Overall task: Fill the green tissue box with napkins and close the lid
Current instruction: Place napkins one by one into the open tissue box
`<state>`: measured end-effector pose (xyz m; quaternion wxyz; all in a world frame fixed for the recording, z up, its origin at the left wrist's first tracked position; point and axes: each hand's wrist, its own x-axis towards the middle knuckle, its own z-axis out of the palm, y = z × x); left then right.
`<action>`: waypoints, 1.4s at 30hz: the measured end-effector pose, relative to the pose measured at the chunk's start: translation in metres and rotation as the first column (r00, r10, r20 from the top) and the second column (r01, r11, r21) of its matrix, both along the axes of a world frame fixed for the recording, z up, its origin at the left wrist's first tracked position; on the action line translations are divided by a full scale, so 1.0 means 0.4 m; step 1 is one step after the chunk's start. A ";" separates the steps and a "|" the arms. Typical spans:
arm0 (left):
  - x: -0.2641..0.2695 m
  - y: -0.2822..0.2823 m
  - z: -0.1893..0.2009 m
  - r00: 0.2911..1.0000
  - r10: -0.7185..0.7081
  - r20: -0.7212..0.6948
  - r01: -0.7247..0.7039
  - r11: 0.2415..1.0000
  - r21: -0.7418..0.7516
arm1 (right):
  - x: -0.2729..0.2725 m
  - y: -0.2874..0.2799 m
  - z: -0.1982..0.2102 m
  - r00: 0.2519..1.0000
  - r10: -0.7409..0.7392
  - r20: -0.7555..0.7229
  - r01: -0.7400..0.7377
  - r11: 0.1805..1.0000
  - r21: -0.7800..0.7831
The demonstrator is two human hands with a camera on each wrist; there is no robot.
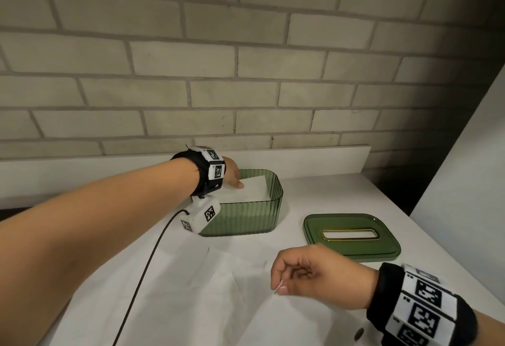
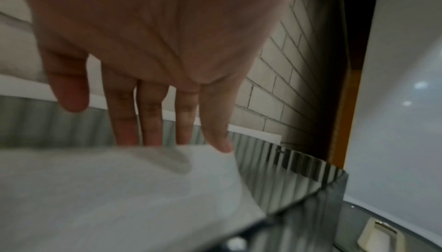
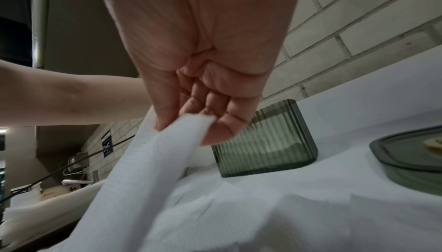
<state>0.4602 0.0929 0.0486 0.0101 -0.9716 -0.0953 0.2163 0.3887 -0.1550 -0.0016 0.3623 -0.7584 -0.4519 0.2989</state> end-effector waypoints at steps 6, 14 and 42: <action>-0.019 -0.004 0.020 1.000 0.003 0.027 -0.002 0.999 -0.035 | 0.005 -0.007 -0.002 0.998 -0.036 0.051 0.036 0.999 0.001; -0.095 0.003 0.044 0.990 -0.072 -0.125 0.029 0.949 -0.315 | 0.020 0.003 0.030 0.976 -0.165 0.141 0.153 0.984 0.088; -0.220 0.003 -0.026 0.996 -0.028 0.088 0.069 0.853 -0.518 | 0.051 -0.145 0.083 0.837 -0.516 -0.183 0.546 0.762 0.349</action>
